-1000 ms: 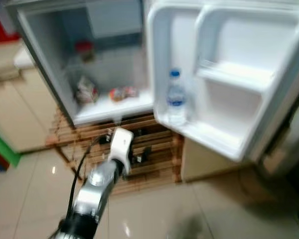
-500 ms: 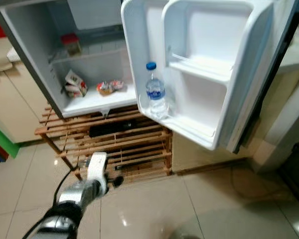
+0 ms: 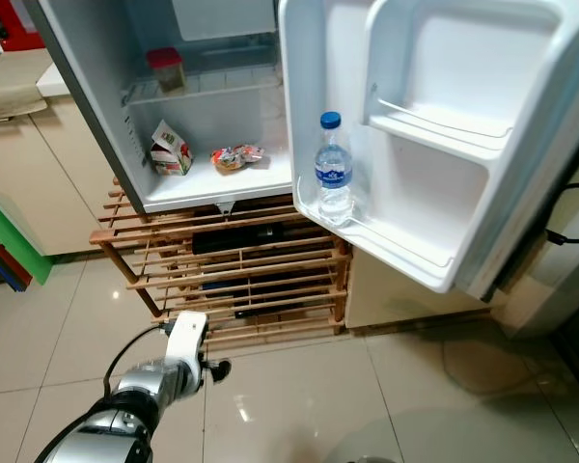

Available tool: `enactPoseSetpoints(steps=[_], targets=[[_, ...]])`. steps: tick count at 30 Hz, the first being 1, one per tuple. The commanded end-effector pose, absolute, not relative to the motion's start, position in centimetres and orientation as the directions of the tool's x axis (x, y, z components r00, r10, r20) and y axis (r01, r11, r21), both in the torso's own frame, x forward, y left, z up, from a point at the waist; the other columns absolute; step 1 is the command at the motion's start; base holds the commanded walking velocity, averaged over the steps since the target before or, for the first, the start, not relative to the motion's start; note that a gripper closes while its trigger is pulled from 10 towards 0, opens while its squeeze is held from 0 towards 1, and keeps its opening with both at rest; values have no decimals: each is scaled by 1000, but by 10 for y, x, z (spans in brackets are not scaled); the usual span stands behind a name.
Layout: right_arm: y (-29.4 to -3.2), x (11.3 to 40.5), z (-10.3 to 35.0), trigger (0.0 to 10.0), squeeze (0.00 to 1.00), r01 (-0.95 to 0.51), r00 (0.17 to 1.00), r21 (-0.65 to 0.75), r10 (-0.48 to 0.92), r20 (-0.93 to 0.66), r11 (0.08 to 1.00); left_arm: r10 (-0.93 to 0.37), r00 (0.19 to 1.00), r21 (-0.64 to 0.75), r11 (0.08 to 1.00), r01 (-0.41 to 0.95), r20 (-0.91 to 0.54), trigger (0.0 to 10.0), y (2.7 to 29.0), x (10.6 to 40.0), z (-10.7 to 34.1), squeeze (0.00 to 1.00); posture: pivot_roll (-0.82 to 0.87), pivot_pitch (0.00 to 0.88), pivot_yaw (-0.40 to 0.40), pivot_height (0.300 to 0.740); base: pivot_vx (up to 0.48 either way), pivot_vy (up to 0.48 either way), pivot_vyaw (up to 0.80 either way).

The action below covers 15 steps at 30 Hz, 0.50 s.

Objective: Restocking fridge

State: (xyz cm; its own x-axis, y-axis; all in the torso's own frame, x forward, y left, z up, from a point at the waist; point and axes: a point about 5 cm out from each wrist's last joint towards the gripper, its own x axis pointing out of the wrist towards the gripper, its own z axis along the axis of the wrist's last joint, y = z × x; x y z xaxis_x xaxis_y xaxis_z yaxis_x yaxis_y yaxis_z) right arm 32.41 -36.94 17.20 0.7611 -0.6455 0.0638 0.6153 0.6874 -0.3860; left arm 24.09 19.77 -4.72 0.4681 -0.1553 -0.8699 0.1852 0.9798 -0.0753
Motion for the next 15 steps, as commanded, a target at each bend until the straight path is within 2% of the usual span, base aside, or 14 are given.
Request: enactPoseSetpoints(steps=[1,3,5,6,9,14,15], targets=[[-355,335,183,10000,0,577,811,-317,-575,108,753,-111,439,-32,983,183,-892,10000,210,229,-54,0,-159,0,82,740,0,0,0],[-351,336,187,10000,0,571,818,-302,-559,135,763,-91,439,-17,985,170,-894,10000,214,226,-55,0,-159,0,82,740,0,0,0],[-324,345,190,10000,0,438,899,-304,-414,143,846,-65,423,5,987,162,-904,10000,224,219,-57,0,-162,0,80,740,0,0,0],[-324,345,190,10000,0,438,899,-304,-414,143,846,-65,423,5,987,162,-904,10000,224,219,-57,0,-162,0,80,740,0,0,0],[-280,345,191,10000,0,181,981,-257,-155,119,949,-68,346,20,970,243,-936,10000,227,199,-68,0,-176,0,91,740,0,0,0],[-238,331,199,10000,0,-109,986,-220,134,101,969,-25,296,71,948,310,-955,10000,230,183,-76,0,-181,0,97,740,0,0,0],[-238,331,199,10000,0,-109,986,-220,134,101,969,-25,296,71,948,310,-955,10000,230,183,-76,0,-181,0,97,740,0,0,0]])
